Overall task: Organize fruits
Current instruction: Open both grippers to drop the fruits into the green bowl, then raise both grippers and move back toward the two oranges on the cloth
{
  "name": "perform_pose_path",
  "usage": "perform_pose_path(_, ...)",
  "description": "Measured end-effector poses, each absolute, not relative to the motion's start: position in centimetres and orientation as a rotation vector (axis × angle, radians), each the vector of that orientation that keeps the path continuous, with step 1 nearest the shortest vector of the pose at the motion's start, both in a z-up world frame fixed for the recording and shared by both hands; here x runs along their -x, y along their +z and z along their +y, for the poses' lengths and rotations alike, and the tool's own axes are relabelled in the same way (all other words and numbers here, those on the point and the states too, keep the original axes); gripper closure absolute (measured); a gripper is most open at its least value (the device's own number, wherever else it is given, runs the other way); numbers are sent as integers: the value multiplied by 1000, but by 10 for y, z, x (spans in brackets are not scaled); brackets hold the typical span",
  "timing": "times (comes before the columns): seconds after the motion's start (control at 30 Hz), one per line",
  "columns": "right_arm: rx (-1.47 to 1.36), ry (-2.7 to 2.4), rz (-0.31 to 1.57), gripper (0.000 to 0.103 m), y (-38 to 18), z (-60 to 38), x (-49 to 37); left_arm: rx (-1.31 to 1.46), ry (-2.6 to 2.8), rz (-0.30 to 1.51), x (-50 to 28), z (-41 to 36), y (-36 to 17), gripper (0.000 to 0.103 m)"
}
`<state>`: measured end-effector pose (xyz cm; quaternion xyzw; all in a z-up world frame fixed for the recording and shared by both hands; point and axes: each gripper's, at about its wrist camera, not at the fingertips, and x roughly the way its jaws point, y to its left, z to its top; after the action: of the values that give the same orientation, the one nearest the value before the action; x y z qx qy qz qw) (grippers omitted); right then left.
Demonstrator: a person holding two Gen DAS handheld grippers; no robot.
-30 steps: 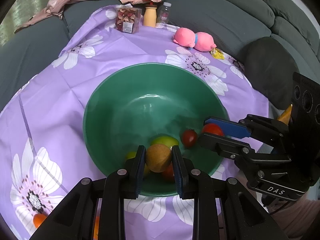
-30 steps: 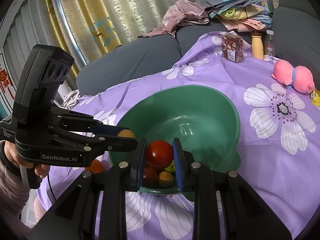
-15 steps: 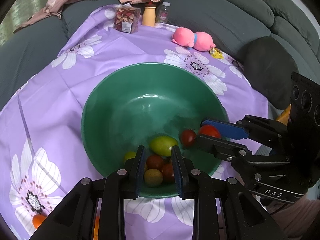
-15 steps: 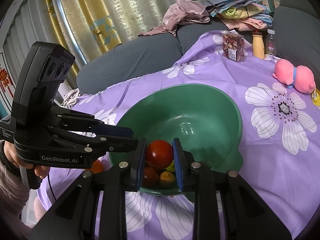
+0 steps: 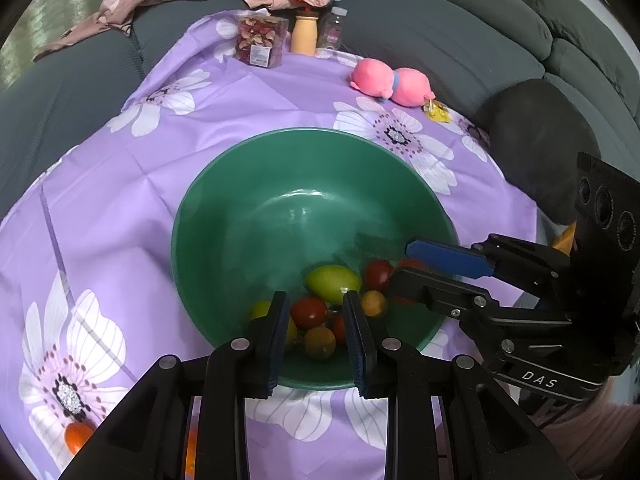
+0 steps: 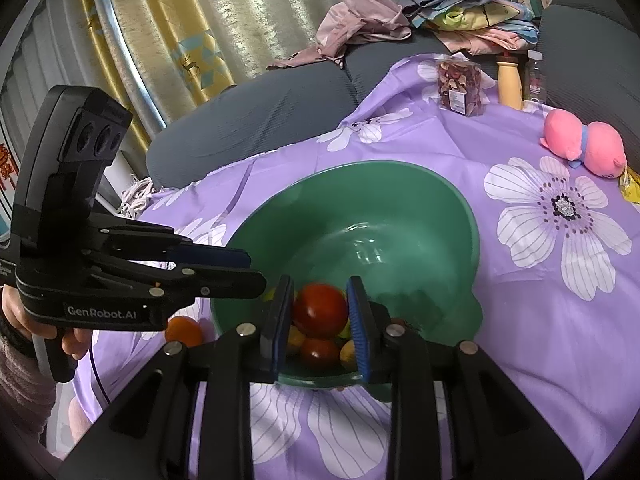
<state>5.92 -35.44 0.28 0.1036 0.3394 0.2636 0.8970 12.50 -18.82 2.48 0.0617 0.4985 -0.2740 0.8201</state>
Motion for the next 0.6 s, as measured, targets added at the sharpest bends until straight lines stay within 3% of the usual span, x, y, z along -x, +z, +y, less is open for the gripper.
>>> perform_pose_path(0.13, -215, 535, 701, 61, 4, -355, -57, -126, -577, 1060, -123, -185, 26, 76)
perform_pose_path(0.23, -214, 530, 703, 59, 5, -355, -56, -116, -568, 1060, -121, -181, 28, 76)
perform_pose_path(0.3, -211, 526, 706, 57, 6, -355, -55, -107, -560, 1058, -119, -177, 30, 68)
perform_pose_path(0.37, -206, 521, 705, 55, 7, -354, -53, -95, -552, 1052, -116, -173, 32, 52)
perform_pose_path(0.5, -202, 519, 698, 49, 12, -352, -47, -85, -538, 1043, -109, -166, 36, 47)
perform_pose_path(0.6, -198, 518, 696, 46, 14, -349, -43, -76, -513, 1035, -103, -158, 37, 32)
